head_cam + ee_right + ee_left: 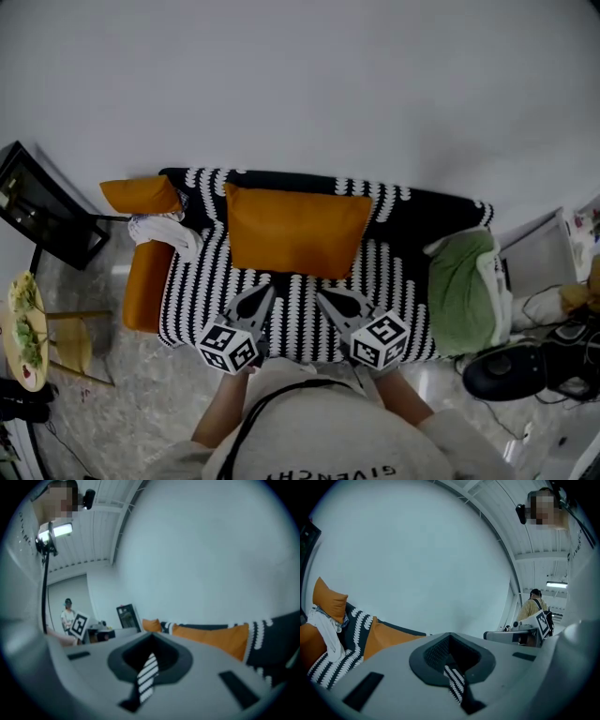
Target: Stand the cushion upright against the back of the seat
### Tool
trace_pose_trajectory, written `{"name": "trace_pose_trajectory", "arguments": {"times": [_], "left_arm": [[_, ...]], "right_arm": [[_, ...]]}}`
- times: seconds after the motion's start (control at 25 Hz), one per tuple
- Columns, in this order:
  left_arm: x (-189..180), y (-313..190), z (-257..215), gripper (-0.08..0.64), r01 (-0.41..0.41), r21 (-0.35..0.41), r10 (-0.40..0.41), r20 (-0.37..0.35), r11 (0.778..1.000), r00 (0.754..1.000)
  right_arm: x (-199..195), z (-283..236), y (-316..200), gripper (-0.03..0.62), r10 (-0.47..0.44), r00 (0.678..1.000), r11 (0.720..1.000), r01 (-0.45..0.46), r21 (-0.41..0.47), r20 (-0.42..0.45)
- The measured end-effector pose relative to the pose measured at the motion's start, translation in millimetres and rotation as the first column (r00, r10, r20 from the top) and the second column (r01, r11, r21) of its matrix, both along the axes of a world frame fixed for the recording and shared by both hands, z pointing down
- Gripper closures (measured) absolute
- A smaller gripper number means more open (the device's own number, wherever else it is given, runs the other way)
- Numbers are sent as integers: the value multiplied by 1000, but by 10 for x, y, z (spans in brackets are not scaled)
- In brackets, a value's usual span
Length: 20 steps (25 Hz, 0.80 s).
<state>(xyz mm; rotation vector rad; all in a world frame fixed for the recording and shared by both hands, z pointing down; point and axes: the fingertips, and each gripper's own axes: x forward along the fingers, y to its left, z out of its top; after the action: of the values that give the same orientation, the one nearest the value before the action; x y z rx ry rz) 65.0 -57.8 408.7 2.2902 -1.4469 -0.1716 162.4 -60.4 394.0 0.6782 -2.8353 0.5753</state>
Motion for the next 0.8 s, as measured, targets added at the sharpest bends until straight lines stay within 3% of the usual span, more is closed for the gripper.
{"name": "trace_pose_trajectory", "arguments": {"times": [0.8], "left_arm": [[-22, 125, 16, 535, -12, -20, 12, -10, 1000, 1000]], "right_arm": [[67, -61, 11, 575, 21, 1000, 1000, -21, 20, 22]]}}
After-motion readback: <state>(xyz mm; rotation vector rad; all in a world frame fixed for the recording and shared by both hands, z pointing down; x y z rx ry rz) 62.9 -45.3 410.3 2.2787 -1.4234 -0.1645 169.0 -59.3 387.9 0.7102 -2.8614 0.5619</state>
